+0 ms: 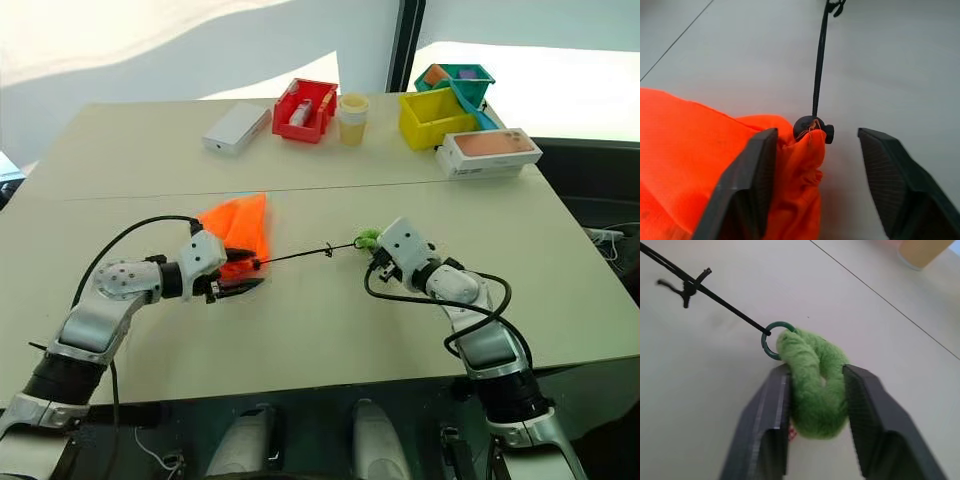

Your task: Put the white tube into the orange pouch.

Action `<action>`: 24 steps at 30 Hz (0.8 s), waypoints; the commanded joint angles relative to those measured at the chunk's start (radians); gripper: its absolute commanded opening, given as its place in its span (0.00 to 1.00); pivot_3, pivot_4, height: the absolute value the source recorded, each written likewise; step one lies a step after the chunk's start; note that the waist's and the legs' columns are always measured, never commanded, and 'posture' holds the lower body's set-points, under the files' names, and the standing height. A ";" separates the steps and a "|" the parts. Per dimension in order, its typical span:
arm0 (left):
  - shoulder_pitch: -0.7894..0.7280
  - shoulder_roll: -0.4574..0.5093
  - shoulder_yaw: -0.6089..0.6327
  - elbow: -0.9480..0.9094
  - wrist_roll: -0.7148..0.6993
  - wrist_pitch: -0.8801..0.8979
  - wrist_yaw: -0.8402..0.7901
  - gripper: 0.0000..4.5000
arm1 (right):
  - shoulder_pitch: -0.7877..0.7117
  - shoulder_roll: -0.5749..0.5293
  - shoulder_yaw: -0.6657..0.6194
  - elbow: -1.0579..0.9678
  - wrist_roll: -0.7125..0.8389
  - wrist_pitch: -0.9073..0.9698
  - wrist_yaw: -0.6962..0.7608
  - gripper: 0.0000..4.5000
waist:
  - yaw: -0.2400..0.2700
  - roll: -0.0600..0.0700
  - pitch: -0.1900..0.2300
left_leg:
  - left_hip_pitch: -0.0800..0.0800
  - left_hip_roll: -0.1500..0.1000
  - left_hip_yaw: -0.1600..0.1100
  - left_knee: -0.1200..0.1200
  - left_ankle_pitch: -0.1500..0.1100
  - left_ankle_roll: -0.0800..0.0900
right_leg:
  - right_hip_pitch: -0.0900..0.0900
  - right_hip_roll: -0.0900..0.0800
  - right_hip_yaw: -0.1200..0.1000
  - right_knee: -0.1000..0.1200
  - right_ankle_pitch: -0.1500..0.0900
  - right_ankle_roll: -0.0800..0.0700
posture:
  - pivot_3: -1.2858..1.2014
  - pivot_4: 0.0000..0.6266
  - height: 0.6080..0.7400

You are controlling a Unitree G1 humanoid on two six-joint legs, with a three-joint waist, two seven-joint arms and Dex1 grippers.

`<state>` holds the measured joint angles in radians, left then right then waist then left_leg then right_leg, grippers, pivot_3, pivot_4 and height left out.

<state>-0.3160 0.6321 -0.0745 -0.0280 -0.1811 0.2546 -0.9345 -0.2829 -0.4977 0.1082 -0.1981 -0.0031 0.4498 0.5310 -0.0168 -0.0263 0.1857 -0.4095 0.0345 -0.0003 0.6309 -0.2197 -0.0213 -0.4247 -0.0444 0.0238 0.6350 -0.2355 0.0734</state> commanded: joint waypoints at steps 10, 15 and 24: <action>0.256 -0.053 0.444 -0.119 -0.258 0.157 0.210 1.00 | 0.221 0.043 -0.246 -0.015 0.302 -0.182 0.134 0.80 | 0.002 0.000 0.000 | 0.001 0.000 0.000 0.000 0.000 0.000 | 0.002 -0.001 0.000 -0.001 0.000 0.000 | 0.52 0.24 1.00; 0.341 -0.072 0.504 -0.072 -0.242 0.103 0.263 1.00 | 0.258 0.022 -0.287 0.020 0.332 -0.224 0.177 0.80 | 0.002 0.000 0.000 | 0.001 0.000 0.000 0.000 0.000 0.000 | 0.001 -0.001 0.000 -0.001 0.000 0.000 | 0.52 0.24 1.00; 0.376 -0.117 0.474 -0.080 -0.234 0.073 0.304 1.00 | 0.247 0.032 -0.271 0.020 0.332 -0.223 0.169 0.80 | 0.004 0.000 0.000 | 0.001 0.000 0.001 0.000 0.000 -0.001 | 0.001 -0.002 0.000 -0.002 0.000 -0.001 | 0.52 0.24 1.00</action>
<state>0.0524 0.5120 0.3967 -0.0848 -0.4217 0.3544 -0.6367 -0.0270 -0.4642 -0.1600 -0.1596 0.3184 0.2418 0.7038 -0.0127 -0.0267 0.1854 -0.4087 0.0346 0.0010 0.6307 -0.2200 -0.0218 -0.4236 -0.0467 0.0237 0.6332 -0.2350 0.0720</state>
